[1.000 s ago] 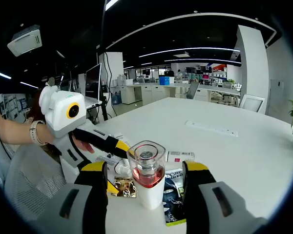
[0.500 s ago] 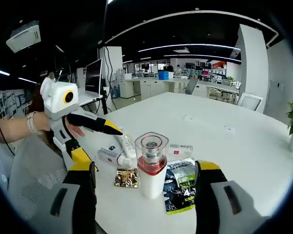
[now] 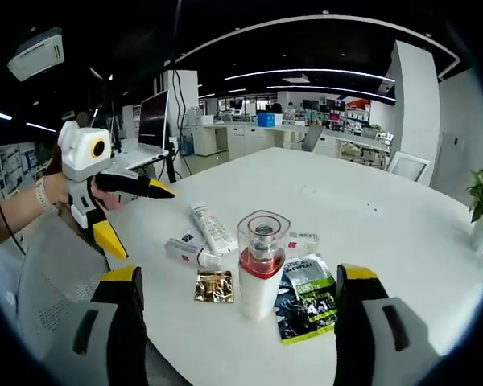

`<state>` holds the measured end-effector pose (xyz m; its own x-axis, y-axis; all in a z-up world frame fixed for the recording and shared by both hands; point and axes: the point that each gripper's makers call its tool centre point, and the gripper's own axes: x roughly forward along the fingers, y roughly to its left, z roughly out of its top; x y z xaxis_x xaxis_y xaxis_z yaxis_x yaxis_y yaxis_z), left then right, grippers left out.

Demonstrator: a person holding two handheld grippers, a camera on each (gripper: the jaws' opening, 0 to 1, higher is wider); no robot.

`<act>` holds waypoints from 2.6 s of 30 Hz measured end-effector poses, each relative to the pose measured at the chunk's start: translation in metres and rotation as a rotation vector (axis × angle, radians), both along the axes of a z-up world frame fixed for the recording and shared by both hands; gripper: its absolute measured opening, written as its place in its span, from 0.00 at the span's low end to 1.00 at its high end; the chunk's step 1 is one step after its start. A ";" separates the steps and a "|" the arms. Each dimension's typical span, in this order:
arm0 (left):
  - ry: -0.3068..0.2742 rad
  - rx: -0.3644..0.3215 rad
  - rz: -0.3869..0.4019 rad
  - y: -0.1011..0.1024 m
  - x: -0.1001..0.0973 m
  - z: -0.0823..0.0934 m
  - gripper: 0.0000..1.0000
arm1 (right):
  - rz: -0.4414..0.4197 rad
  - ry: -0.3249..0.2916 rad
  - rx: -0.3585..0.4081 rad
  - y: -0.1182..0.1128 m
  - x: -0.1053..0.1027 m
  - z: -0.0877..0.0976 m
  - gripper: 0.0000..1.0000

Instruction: Arrange the skincare products in the storage area until every visible bottle or jar stands upright without overlapping.

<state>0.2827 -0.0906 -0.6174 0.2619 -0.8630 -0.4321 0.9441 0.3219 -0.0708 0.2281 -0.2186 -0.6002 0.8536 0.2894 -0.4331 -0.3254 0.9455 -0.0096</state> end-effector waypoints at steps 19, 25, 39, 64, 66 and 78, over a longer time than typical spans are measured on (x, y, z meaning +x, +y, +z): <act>-0.022 -0.046 0.128 0.042 0.003 0.008 0.97 | -0.029 -0.018 0.080 0.008 -0.008 -0.014 1.00; -0.022 -0.038 0.135 0.045 0.003 0.008 0.97 | -0.033 0.017 0.102 0.008 -0.014 -0.019 0.90; -0.027 -0.018 0.123 0.038 0.013 0.007 0.97 | -0.019 0.047 0.121 0.015 -0.018 -0.031 0.56; -0.122 0.166 0.014 0.020 0.055 -0.001 0.64 | 0.060 -0.017 0.184 0.041 -0.013 -0.027 0.15; -0.137 0.192 -0.013 0.017 0.060 -0.004 0.63 | 0.064 -0.016 0.186 0.041 -0.013 -0.027 0.14; -0.182 0.340 -0.158 -0.003 0.088 -0.029 0.54 | 0.071 -0.005 0.214 0.042 -0.013 -0.027 0.07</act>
<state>0.3707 -0.0933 -0.6463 0.2363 -0.7150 -0.6579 0.9710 0.1487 0.1872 0.2147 -0.1762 -0.6269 0.8298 0.4339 -0.3509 -0.3921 0.9008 0.1865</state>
